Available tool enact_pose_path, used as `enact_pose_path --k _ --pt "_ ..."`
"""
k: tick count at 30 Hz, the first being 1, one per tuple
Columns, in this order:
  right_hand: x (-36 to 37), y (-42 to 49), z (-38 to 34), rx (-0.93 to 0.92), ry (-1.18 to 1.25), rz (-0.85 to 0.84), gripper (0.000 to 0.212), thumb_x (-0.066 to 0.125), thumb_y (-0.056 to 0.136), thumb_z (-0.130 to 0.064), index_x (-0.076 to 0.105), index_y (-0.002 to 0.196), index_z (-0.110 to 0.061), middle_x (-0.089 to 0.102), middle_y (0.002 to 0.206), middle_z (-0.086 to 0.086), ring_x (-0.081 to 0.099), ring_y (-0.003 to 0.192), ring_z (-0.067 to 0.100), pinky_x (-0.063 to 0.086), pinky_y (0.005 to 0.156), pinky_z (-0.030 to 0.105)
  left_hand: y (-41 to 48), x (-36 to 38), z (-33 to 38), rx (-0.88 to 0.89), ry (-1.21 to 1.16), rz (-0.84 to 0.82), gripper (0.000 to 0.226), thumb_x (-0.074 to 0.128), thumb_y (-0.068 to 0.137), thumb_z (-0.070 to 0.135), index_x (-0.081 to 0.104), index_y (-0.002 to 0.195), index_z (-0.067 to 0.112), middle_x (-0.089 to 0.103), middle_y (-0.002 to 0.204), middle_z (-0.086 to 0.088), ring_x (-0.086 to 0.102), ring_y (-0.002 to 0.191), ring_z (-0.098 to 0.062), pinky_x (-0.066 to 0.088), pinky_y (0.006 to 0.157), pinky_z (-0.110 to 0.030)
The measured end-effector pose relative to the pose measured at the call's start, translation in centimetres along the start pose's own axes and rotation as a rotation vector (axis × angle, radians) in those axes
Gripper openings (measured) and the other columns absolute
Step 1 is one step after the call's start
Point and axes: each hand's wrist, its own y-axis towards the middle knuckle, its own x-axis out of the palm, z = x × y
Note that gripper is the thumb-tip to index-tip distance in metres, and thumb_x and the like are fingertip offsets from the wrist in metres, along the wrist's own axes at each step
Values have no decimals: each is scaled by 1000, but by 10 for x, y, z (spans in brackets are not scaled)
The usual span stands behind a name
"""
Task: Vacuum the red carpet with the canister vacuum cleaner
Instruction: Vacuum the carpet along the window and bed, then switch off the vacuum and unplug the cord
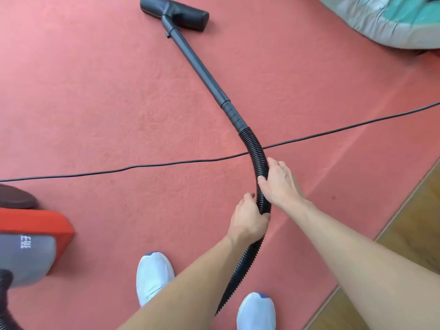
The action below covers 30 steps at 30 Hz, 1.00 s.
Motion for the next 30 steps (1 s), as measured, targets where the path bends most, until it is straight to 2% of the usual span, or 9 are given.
enact_pose_path --k 4,8,10,13,18,24,26,28,30 --pt "-46 -37 -11 2 -33 -71 38 47 93 -20 56 129 -11 59 123 14 56 116 35 45 93 39 -40 -40 31 50 82 53 38 54 94 15 56 132 7 61 132 -12 58 121 -29 47 102 -37" --pt "-101 -74 -33 -35 -79 -120 34 48 92 -20 63 121 -11 65 120 11 58 114 33 48 95 39 -94 -84 60 91 162 69 26 51 94 10 71 110 6 72 112 -11 66 105 -30 54 91 -36" --pt "-129 -97 -51 -81 -127 -119 31 47 92 -18 66 116 -13 66 120 11 59 112 34 49 93 39 -127 -108 65 123 292 61 27 48 93 10 73 103 6 73 105 -12 68 97 -31 56 86 -39" --pt "-163 -139 -81 -192 -269 -107 29 44 91 -15 67 108 -11 66 113 12 62 102 36 51 80 37 -180 -139 55 147 492 34 29 46 91 11 71 105 9 72 107 -13 66 97 -34 56 84 -40" --pt "-186 -207 -127 -469 -598 -68 23 43 93 -17 62 97 -6 67 106 14 63 98 35 39 69 35 -273 -193 15 81 625 103 33 43 89 8 70 107 12 70 108 -12 65 97 -34 51 78 -36" --pt "-176 -277 -186 -583 -653 -78 18 42 92 -18 51 79 -11 67 97 13 63 89 34 42 70 36 -383 -254 -69 -12 626 341 25 45 89 16 67 101 15 70 104 -9 64 96 -34 50 77 -37" --pt "-164 -299 -210 -611 -685 -78 21 42 91 -18 57 82 -7 68 97 13 63 89 35 45 72 36 -415 -272 -97 -44 620 392 23 45 90 14 65 100 13 68 104 -9 62 96 -34 48 76 -37" --pt "-146 -323 -233 -625 -718 -95 26 43 90 -19 65 94 -6 68 102 14 63 94 35 47 75 37 -448 -286 -130 -46 595 428 21 45 91 15 64 99 12 66 105 -8 61 97 -33 46 76 -37" --pt "-122 -353 -256 -629 -730 -134 30 44 90 -22 67 102 -8 67 106 14 63 98 35 47 78 37 -481 -292 -166 -34 544 456 14 46 91 18 59 90 13 66 102 -6 60 96 -32 45 73 -37"
